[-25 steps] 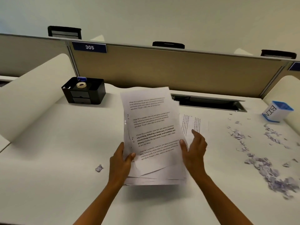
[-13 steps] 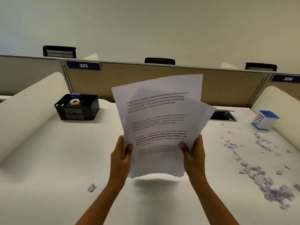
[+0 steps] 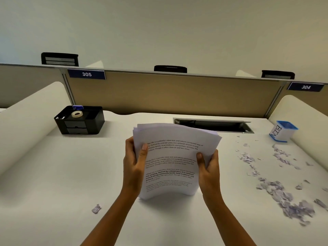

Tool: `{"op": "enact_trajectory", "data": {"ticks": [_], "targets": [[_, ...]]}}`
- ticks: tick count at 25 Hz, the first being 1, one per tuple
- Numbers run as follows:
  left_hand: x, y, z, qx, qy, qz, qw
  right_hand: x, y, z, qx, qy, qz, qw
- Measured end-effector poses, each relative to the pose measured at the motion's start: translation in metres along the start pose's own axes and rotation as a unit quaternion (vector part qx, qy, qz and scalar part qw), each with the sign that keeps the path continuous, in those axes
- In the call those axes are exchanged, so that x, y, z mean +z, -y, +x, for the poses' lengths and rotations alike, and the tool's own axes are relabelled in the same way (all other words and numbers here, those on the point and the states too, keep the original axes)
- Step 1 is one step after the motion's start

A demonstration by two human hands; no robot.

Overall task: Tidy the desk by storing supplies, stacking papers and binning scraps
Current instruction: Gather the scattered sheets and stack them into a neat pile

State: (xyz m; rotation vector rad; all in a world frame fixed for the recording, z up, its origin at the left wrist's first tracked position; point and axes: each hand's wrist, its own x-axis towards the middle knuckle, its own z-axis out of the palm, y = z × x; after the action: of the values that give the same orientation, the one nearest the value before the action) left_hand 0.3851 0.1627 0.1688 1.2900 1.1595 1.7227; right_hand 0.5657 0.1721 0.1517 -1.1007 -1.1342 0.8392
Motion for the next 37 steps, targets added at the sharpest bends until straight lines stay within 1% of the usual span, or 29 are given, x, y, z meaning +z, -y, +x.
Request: {"op": "enact_trajectory", "data": {"ticks": [2, 4, 6, 7, 9, 11, 13, 15, 16, 17, 19, 20, 22, 23, 26, 27, 28, 29, 31, 32, 34, 37], "targets": [[0.003, -0.002, -0.001, 0.007, -0.008, 0.004, 1.0, 0.0, 0.001, -0.001, 0.001, 0.003, 0.01, 1.0], [0.005, -0.005, -0.002, 0.04, -0.016, 0.028, 0.999, 0.0, 0.005, -0.001, -0.011, -0.005, -0.002, 1.0], [0.003, -0.01, 0.0, 0.103, -0.023, 0.073, 0.992, 0.001, 0.011, -0.002, -0.07, -0.03, -0.038, 0.996], [0.001, -0.012, 0.003, 0.144, -0.024, 0.11, 0.983, 0.001, 0.013, -0.002, -0.111, -0.042, -0.071, 0.99], [-0.002, -0.016, 0.014, 0.219, -0.015, 0.209, 0.953, 0.001, 0.017, 0.002, -0.188, -0.044, -0.162, 0.968], [-0.002, -0.021, 0.023, 0.266, -0.011, 0.292, 0.919, 0.001, 0.02, 0.008, -0.231, -0.037, -0.229, 0.945], [-0.004, -0.023, 0.026, 0.278, -0.021, 0.317, 0.907, 0.0, 0.022, 0.013, -0.248, -0.035, -0.239, 0.938], [-0.01, -0.022, 0.029, 0.281, -0.018, 0.298, 0.912, -0.001, 0.021, 0.015, -0.262, -0.026, -0.223, 0.939], [-0.014, -0.021, 0.029, 0.272, -0.01, 0.271, 0.923, -0.001, 0.02, 0.015, -0.262, -0.018, -0.211, 0.942], [-0.017, -0.021, 0.028, 0.248, 0.001, 0.228, 0.941, -0.002, 0.019, 0.014, -0.252, -0.009, -0.193, 0.948], [-0.018, -0.02, 0.022, 0.169, 0.021, 0.132, 0.976, -0.001, 0.019, 0.011, -0.205, 0.003, -0.116, 0.972], [-0.017, -0.018, 0.018, 0.133, 0.022, 0.098, 0.986, -0.001, 0.017, 0.009, -0.178, 0.006, -0.064, 0.982], [-0.012, -0.009, 0.01, 0.074, 0.007, 0.053, 0.996, -0.002, 0.011, 0.005, -0.121, 0.005, 0.026, 0.992], [-0.011, -0.002, 0.006, 0.051, -0.002, 0.03, 0.998, -0.003, 0.006, 0.003, -0.088, 0.012, 0.05, 0.995], [-0.013, 0.02, -0.004, -0.022, 0.001, -0.017, 1.0, -0.004, -0.014, -0.007, 0.001, 0.035, 0.048, 0.998], [-0.014, 0.027, -0.008, -0.05, 0.012, -0.008, 0.999, -0.005, -0.019, -0.009, 0.014, 0.036, 0.039, 0.998], [-0.015, 0.033, -0.012, -0.075, 0.021, 0.023, 0.997, -0.005, -0.023, -0.01, 0.018, 0.036, 0.032, 0.999], [-0.017, 0.039, -0.016, -0.09, 0.025, 0.076, 0.993, -0.005, -0.025, -0.011, 0.014, 0.039, 0.022, 0.999], [-0.023, 0.047, -0.019, -0.084, 0.012, 0.191, 0.978, -0.008, -0.027, -0.008, -0.008, 0.053, -0.024, 0.998], [-0.026, 0.048, -0.019, -0.069, 0.001, 0.229, 0.971, -0.009, -0.026, -0.005, -0.03, 0.058, -0.056, 0.996], [-0.033, 0.047, -0.015, -0.053, -0.02, 0.274, 0.96, -0.012, -0.027, 0.002, -0.081, 0.069, -0.119, 0.987], [-0.038, 0.043, -0.01, -0.086, -0.068, 0.297, 0.949, -0.011, -0.032, 0.025, -0.117, 0.085, -0.184, 0.972]]}}
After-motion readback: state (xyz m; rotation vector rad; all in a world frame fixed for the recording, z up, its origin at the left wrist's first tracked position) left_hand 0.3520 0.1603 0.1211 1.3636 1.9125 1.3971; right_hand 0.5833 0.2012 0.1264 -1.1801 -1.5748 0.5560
